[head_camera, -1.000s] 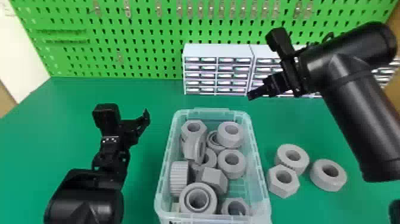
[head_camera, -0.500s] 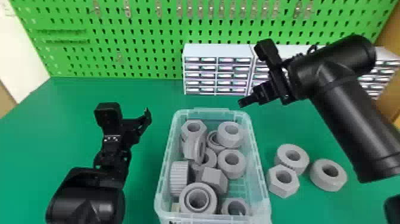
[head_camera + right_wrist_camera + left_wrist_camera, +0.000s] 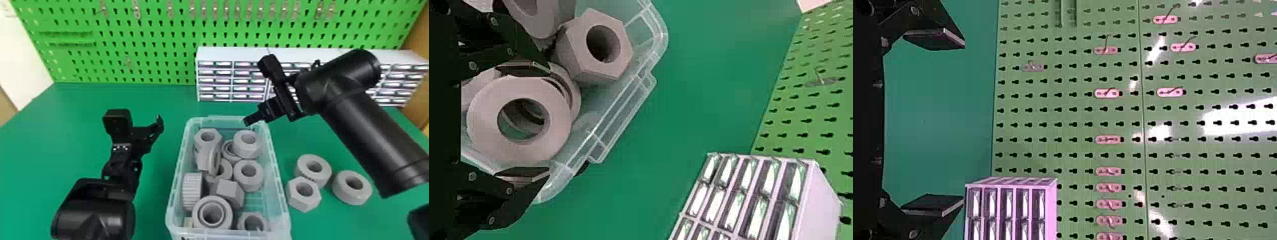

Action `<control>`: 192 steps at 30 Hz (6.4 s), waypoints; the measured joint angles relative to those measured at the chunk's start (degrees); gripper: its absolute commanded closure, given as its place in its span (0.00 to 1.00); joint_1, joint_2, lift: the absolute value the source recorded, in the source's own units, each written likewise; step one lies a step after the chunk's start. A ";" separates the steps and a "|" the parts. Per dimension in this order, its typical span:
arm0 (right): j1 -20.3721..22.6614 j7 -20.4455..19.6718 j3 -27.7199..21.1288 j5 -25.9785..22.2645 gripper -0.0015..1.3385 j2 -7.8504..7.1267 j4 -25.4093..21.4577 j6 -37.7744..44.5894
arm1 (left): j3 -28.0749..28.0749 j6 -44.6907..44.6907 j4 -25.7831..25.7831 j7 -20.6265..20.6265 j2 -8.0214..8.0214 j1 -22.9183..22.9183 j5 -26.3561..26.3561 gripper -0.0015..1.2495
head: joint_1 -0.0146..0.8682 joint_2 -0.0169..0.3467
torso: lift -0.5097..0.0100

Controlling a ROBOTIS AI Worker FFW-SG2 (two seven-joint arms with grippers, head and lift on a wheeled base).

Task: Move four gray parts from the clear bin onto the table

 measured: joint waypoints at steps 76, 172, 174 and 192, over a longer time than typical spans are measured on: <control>-0.76 -1.55 9.67 -9.54 0.40 0.06 9.89 -8.24 | -2.46 -0.35 1.32 0.00 0.13 -1.91 0.88 0.15 | 0.80 0.24 | 0.88; -1.40 -4.45 11.35 -12.28 0.75 0.25 11.79 -3.72 | -3.31 -1.24 1.98 0.00 1.52 -2.90 2.45 0.15 | 0.80 0.24 | 0.88; -1.52 -4.45 11.34 -12.25 0.75 0.27 11.39 -3.69 | -3.33 -1.28 1.98 0.00 1.58 -2.90 2.46 0.15 | 0.80 0.24 | 0.88; -2.08 -4.45 12.64 -13.98 0.75 0.51 8.82 -4.12 | -3.34 -1.32 1.98 0.00 1.77 -3.15 2.46 0.15 | 0.80 0.24 | 0.88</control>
